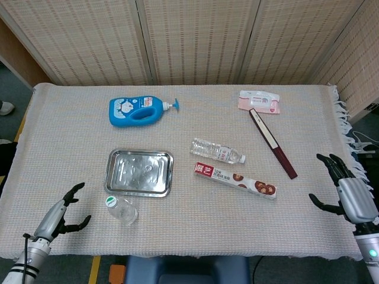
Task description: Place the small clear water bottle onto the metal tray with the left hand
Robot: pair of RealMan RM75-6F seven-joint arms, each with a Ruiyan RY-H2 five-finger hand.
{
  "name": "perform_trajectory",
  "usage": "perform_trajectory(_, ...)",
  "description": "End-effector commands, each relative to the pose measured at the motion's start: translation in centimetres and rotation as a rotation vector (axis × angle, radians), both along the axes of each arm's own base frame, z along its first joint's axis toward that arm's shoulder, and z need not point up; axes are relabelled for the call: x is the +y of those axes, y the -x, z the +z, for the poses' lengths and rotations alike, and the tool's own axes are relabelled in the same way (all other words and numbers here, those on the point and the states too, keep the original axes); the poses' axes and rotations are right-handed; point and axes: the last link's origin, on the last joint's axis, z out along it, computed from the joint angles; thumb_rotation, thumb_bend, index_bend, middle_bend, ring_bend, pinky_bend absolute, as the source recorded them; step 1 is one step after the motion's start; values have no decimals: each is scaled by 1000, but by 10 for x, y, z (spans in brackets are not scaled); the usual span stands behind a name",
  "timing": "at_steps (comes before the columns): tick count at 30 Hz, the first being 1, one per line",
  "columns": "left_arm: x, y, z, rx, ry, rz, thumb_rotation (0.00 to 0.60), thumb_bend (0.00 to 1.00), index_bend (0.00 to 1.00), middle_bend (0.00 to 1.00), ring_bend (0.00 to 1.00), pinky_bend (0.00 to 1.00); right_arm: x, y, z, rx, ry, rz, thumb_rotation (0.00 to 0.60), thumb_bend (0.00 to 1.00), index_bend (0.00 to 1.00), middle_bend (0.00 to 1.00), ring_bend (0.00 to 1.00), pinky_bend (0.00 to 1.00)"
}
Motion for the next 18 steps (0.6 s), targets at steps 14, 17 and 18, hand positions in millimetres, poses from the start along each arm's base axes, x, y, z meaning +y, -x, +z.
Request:
perform_trajectory(14, -6, -48, -39, -180, 54, -87, 600, 365, 0, 0, 0, 155, 1, 0, 6, -26, 4, 4, 600, 189, 81, 109, 0, 214)
perform_trajectory(17, -5, -55, -42, -206, 54, -95, 600, 365, 0, 0, 0, 155, 1, 0, 6, -26, 3, 6, 600, 189, 81, 109, 0, 214)
perform_trajectory(18, -5, -57, -44, -217, 54, -96, 600, 365, 0, 0, 0, 155, 1, 0, 6, -27, 2, 6, 600, 189, 81, 109, 0, 214)
